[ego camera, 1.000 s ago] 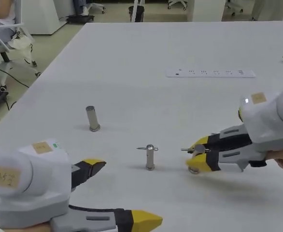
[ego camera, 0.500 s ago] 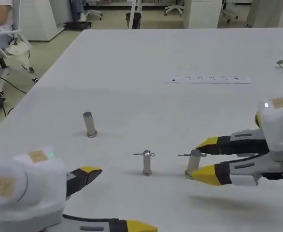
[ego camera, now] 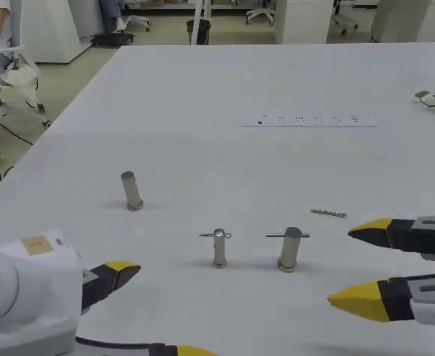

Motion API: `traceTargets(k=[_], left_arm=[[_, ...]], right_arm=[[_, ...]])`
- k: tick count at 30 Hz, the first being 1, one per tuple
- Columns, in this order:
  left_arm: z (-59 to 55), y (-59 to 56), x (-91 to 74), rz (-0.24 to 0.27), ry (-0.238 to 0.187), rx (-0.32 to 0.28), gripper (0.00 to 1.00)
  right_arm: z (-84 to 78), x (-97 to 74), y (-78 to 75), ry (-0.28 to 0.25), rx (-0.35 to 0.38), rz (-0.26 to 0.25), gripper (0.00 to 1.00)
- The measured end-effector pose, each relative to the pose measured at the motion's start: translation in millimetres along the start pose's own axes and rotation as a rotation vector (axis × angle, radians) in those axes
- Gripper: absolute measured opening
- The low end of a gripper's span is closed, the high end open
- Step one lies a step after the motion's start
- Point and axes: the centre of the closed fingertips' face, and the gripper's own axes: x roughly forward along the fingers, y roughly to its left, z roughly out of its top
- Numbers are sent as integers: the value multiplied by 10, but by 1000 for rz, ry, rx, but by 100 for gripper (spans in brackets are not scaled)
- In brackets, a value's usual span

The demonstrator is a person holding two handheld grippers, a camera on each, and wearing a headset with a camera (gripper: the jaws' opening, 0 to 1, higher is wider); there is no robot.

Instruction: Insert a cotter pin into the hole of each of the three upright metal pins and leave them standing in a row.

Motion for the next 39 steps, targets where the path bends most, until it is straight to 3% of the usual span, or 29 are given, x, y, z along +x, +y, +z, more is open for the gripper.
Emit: traceTargets(k=[4,11,15,21,25,28,34,39], left_arm=[[31,5,-40,2,16,32,99],[125,45,-110,7,6,45,99],[120,134,-129,36,9,63,99],[72,298,-145,73,26,52,99],[105,506,-190,118,24,40,98],[168,754,-242,194,35,67,96],[314,1052,-263,252,34,91,94],[439,1369,-245,338,29,92,86]], right_arm=[[-63,-83,4,2,24,-25,82],[-66,-175,-25,-31,107,-86,92],[-81,-189,-39,-31,135,-110,99],[-128,-194,-4,-30,164,-116,100],[-149,-195,13,-27,171,-120,100],[-167,-192,31,-22,172,-118,100],[-174,-214,45,-14,166,-123,98],[-174,-243,52,-18,165,-130,97]])
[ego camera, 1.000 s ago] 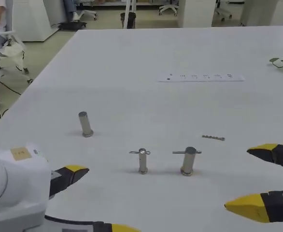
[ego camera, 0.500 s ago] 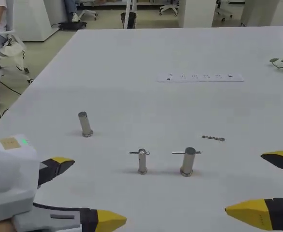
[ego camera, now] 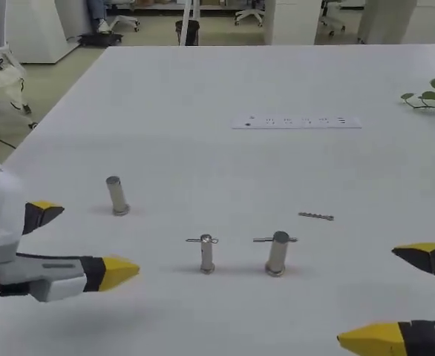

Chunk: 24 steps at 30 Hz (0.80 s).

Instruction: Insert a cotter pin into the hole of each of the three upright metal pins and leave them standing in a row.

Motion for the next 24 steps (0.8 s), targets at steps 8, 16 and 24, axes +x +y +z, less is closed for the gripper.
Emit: traceTargets(k=[8,16,24], left_arm=[[98,301,216,81,-31,-69,76],[52,313,457,66,8,-32,61],[83,329,625,96,-12,-79,45]], right_arm=[[-36,-19,3,10,14,-7,95],[-73,-36,-64,9,49,-22,94],[-116,-34,-70,15,64,-27,94]])
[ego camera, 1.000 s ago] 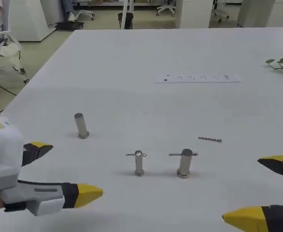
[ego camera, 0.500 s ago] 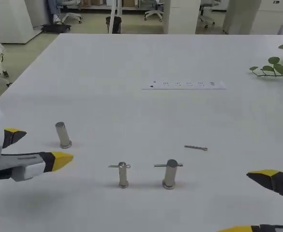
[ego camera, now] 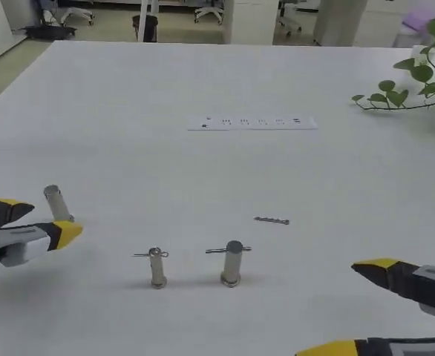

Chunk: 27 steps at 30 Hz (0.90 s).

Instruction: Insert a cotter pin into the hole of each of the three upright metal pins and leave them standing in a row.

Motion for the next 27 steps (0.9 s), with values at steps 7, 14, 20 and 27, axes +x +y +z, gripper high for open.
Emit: traceTargets(k=[7,14,20,27], left_arm=[[99,35,124,22,-34,-27,34],[90,59,207,16,-33,-51,28],[94,159,227,34,-36,-13,19],[86,196,236,6,-38,-15,12]], right_arm=[[-22,4,-11,2,15,-9,93],[-15,13,0,1,22,-7,93],[-8,-1,-27,1,24,-17,91],[4,-26,-48,1,25,-25,89]])
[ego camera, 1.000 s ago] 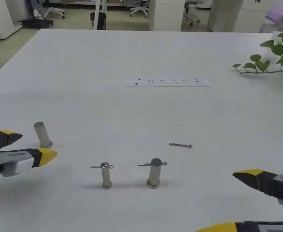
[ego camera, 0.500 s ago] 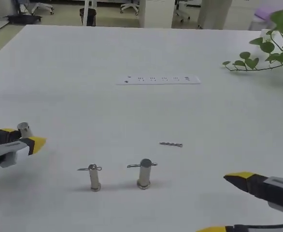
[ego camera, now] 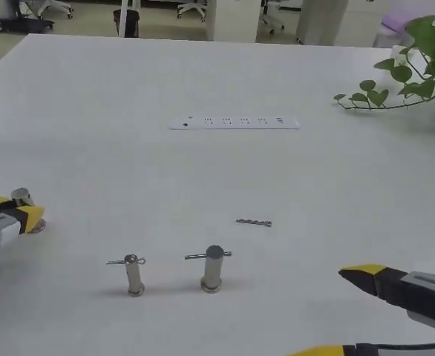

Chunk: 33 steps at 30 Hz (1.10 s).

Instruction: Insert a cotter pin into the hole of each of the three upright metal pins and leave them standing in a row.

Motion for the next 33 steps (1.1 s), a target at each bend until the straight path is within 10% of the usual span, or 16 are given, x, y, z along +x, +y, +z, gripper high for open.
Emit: traceTargets(k=[13,24,33], left_arm=[[-5,-64,-45,-64,15,-17,11],[-51,-508,-230,-128,55,132,11],[8,-814,-536,-115,35,36,11]], right_arm=[[-10,-30,-13,11,-1,7,89],[47,-34,12,-4,-20,21,88],[65,-82,46,-17,-39,39,88]])
